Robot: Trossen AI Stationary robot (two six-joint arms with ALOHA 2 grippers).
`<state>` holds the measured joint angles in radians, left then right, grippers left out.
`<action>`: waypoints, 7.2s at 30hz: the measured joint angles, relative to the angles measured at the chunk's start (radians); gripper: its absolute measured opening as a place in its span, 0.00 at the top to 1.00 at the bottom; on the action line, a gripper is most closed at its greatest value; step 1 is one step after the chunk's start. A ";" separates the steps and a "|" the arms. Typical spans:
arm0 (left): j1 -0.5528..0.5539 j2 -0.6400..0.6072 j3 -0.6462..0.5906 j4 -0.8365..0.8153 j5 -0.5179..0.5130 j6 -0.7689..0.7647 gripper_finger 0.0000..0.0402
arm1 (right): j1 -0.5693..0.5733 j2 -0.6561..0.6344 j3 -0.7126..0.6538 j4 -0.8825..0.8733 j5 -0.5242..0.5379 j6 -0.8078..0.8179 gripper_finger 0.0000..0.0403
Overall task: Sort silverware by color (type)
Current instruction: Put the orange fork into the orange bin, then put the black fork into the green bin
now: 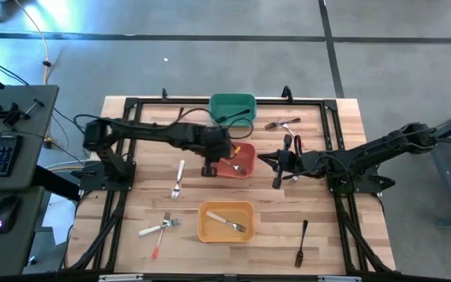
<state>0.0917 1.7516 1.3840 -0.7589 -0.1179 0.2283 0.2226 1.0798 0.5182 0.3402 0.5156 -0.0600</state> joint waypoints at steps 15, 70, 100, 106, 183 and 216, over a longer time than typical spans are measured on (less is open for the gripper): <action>0.100 0.190 0.018 0.049 0.062 -0.021 0.99 | 0.000 0.000 0.000 0.024 0.000 -0.038 1.00; 0.056 0.131 -0.132 0.415 0.110 -0.028 0.99 | -0.139 0.000 0.221 -0.192 0.087 -0.090 1.00; -0.062 -0.538 -0.927 1.290 0.130 -0.276 0.99 | -0.841 0.241 0.220 -0.716 -0.358 -0.208 0.59; -0.063 -0.555 -0.927 1.282 0.131 -0.268 0.99 | -0.878 0.401 0.220 -0.710 -0.422 -0.313 0.58; -0.130 -0.555 -1.373 1.878 -0.010 -0.224 0.99 | -0.815 0.565 0.470 -0.812 -0.230 -0.077 1.00; -0.131 -0.555 -1.373 1.840 -0.023 -0.226 0.99 | -0.688 0.888 1.182 -0.896 -0.172 0.009 1.00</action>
<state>-0.0395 1.1965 0.0112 1.0813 -0.1413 0.0026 -0.4649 1.9679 1.7005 -0.5553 0.3433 -0.0513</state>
